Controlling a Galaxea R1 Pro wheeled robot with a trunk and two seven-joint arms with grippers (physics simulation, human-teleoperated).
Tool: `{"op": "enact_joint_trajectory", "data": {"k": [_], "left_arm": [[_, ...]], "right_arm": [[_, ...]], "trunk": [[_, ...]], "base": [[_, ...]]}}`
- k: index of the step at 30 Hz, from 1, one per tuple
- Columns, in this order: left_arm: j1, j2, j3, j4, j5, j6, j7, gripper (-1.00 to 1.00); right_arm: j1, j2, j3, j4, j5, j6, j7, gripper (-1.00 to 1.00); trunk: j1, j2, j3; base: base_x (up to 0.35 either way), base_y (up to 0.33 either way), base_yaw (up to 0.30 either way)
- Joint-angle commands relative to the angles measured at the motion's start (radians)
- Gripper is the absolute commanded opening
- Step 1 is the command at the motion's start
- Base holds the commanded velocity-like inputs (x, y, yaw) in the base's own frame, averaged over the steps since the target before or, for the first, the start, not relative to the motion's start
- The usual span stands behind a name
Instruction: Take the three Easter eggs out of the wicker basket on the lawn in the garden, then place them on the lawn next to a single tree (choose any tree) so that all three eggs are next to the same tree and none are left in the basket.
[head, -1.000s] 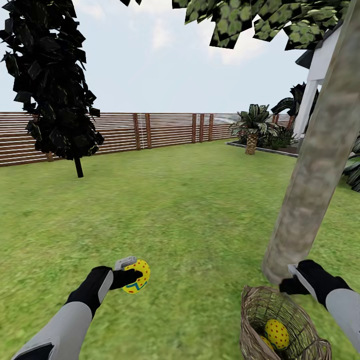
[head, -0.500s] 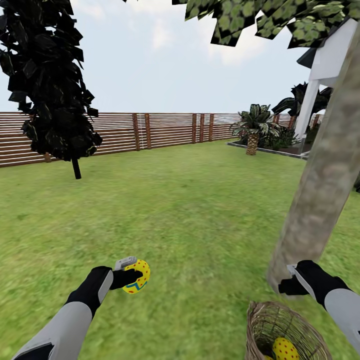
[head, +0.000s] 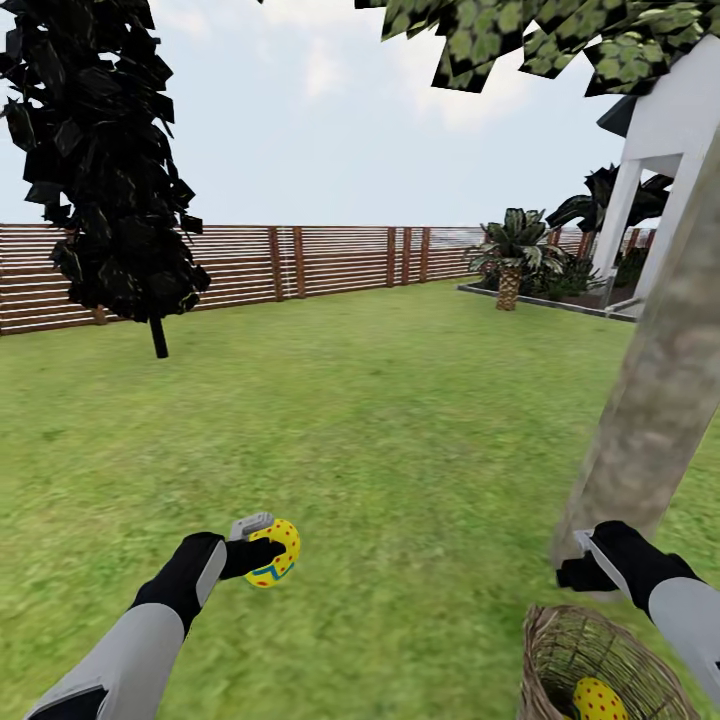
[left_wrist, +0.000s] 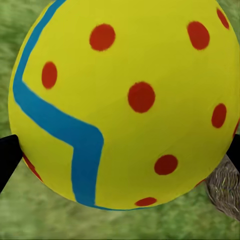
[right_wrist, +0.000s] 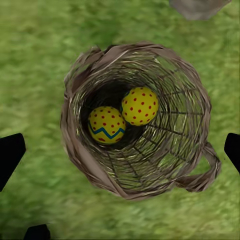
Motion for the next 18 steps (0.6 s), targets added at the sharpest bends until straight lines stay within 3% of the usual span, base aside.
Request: {"op": "enact_joint_trajectory", "data": {"k": [1,5,18], "left_arm": [[-0.001,-0.001,0.007,-0.001,-0.005,0.006,-0.006,-1.00],[-0.001,-0.001,0.008,-0.001,-0.003,0.006,-0.006,-1.00],[-0.001,-0.003,0.008,0.041,-0.002,0.004,-0.006,-1.00]], "right_arm": [[-0.001,-0.001,0.008,-0.002,-0.009,0.005,-0.001,1.00],[-0.001,-0.001,0.007,0.019,-0.012,-0.007,0.002,1.00],[-0.001,0.000,0.006,0.077,-0.017,-0.007,0.019,1.00]], "trunk": [[0.000,-0.001,-0.001],[0.000,-0.001,-0.001],[0.000,-0.001,-0.001]], "base": [[0.000,0.339,0.000],[0.029,0.146,0.000],[0.001,0.002,0.000]]}}
